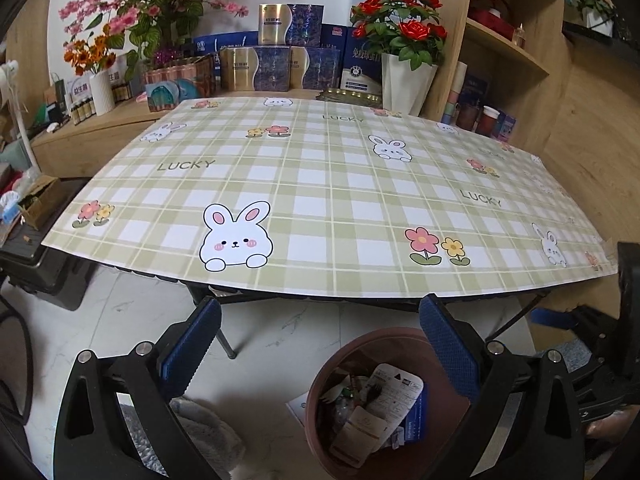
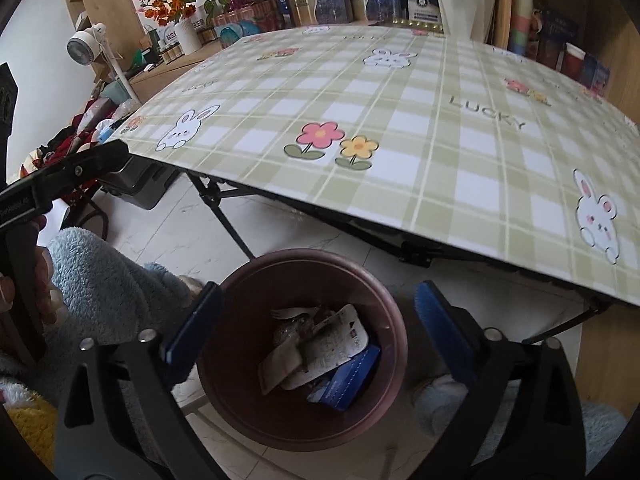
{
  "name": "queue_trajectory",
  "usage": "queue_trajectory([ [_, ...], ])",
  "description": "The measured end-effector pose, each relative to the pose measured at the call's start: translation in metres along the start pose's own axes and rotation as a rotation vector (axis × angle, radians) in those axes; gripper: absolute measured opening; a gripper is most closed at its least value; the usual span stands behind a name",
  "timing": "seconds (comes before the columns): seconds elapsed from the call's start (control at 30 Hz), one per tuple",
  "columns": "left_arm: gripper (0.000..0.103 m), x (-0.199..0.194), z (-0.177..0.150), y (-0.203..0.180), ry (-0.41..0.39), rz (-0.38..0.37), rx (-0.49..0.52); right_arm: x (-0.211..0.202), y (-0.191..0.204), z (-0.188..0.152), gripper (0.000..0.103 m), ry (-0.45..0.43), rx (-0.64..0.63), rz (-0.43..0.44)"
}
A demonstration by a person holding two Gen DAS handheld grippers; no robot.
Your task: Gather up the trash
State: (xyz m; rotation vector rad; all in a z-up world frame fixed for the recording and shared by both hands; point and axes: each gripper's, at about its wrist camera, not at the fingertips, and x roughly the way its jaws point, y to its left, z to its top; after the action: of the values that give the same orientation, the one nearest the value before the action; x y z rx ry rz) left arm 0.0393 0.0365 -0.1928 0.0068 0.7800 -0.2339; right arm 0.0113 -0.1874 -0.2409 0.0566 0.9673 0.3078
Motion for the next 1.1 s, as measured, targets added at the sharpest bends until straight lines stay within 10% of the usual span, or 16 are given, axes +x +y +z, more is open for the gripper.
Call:
queue_trajectory([
  [0.47, 0.097, -0.024, 0.031, -0.015, -0.066, 0.053, 0.061, -0.042, -0.015, 0.033, 0.097, -0.118, 0.050, -0.094],
  [1.1, 0.097, -0.128, 0.154, -0.051, -0.333, 0.037, 0.084, -0.173, -0.039, 0.134, 0.097, -0.381, 0.030, -0.241],
])
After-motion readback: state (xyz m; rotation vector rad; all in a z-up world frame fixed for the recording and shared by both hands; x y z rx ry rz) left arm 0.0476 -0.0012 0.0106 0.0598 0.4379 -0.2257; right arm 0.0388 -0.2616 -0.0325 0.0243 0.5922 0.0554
